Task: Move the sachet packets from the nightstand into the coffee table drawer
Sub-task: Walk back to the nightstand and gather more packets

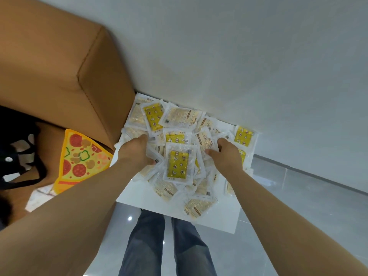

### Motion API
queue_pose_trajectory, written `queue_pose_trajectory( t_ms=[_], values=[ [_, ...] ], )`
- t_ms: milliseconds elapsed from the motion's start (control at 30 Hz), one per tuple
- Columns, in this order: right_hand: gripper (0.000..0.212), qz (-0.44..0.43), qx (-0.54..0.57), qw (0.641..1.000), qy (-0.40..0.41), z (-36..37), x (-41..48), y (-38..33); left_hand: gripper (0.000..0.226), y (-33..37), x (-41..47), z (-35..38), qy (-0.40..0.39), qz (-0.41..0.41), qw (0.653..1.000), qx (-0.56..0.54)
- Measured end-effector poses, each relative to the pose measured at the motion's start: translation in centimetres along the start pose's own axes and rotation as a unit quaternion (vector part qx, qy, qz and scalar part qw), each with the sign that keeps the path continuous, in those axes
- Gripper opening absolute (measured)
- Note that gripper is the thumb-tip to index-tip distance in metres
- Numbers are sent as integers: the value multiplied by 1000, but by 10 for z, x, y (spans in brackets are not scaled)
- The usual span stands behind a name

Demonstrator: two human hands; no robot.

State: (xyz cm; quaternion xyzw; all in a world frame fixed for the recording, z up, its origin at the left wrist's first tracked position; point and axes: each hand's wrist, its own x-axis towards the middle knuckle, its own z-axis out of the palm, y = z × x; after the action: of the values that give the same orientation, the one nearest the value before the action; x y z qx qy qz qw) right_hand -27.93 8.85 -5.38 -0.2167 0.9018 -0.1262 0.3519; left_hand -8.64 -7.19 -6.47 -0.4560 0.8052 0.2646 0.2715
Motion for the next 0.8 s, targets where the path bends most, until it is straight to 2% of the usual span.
queue_pose_trajectory(
  t_ms=[67, 133, 333, 433, 533, 667, 800],
  values=[
    [38, -12, 14, 1000, 5, -4, -6, -1, 61, 0, -4, -5, -14, -5, 1000, -18],
    [39, -17, 28, 999, 20, -10, -15, -2, 54, 0, -13, -12, -18, -5, 1000, -19],
    [28, -28, 46, 995, 90, -43, -52, -9, 86, 0, -56, -34, 7, -27, 998, -54],
    [28, -40, 49, 991, 120, -61, -74, -16, 74, 4, -81, -49, 17, -16, 997, -70],
    [28, -45, 61, 988, 135, -77, -99, -25, 74, 10, -105, -66, 31, -5, 995, -97],
    [39, -47, 122, 979, 158, -98, -141, -40, 51, 19, -138, -96, 64, 29, 990, -120],
    [41, -37, 163, 967, 193, -117, -189, -49, 57, 30, -166, -124, 74, 70, 983, -156]
  ],
)
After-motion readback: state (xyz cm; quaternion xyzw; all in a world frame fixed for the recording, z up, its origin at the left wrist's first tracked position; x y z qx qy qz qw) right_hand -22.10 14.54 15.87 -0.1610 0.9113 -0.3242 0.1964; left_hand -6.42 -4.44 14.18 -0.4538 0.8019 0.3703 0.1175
